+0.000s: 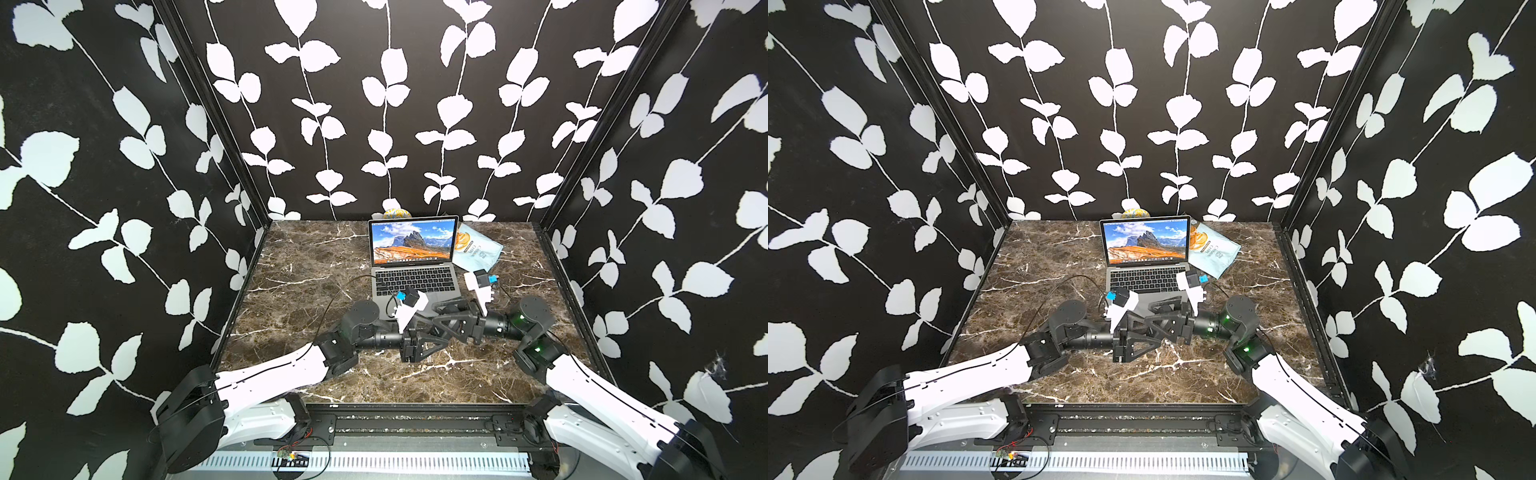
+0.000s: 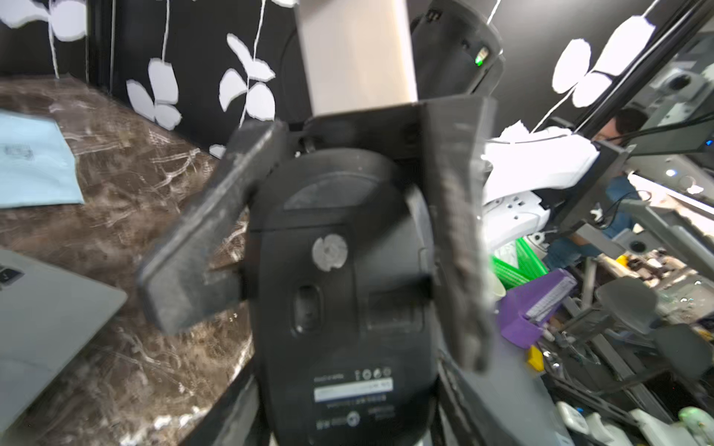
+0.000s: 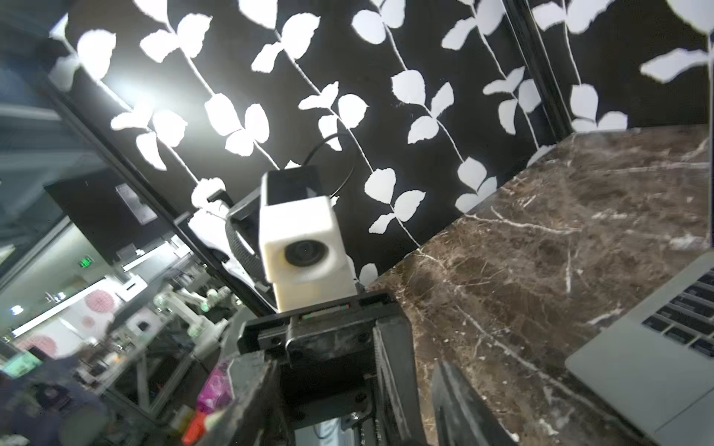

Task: Insert the wireless mouse receiver into the laptop
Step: Place the mouse at the center of the board.

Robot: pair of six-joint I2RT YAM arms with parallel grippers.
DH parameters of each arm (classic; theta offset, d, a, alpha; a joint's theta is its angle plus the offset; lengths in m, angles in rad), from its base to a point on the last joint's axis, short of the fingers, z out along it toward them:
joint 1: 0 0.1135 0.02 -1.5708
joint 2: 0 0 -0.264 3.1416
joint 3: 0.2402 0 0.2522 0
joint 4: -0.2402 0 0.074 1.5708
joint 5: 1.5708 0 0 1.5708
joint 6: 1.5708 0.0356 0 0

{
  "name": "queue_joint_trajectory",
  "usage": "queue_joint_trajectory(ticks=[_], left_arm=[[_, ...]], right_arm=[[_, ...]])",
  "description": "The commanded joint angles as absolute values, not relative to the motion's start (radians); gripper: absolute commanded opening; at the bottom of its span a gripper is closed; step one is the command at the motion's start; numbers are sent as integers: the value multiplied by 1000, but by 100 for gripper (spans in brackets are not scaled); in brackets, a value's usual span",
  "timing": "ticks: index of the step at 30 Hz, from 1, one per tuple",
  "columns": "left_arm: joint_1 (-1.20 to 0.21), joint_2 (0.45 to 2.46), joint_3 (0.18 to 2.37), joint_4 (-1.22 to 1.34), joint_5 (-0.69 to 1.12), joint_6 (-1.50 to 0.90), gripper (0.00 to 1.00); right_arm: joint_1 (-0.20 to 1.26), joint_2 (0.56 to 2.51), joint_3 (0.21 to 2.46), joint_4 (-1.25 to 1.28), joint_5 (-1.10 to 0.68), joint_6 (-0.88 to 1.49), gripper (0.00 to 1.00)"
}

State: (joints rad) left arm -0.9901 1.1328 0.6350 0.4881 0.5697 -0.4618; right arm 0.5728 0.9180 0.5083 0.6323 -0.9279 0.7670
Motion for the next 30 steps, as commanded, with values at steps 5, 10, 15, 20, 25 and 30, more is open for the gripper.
queue_joint_trajectory(ticks=[5,10,15,20,25,30], left_arm=[[-936,1060,596,462,475,-434,82],[-790,876,472,262,282,-410,98],[-684,787,507,-27,102,-333,98],[-626,837,536,-96,40,-327,98],[-607,885,542,-68,52,-318,98],[-583,931,551,-69,60,-292,98]], right_arm=[[563,889,571,342,-810,576,30],[549,956,702,-277,-330,320,20],[670,1208,790,-507,-83,215,17],[816,1436,878,-535,108,136,16],[901,1589,946,-463,70,-6,23],[953,1711,991,-486,4,-142,63]])
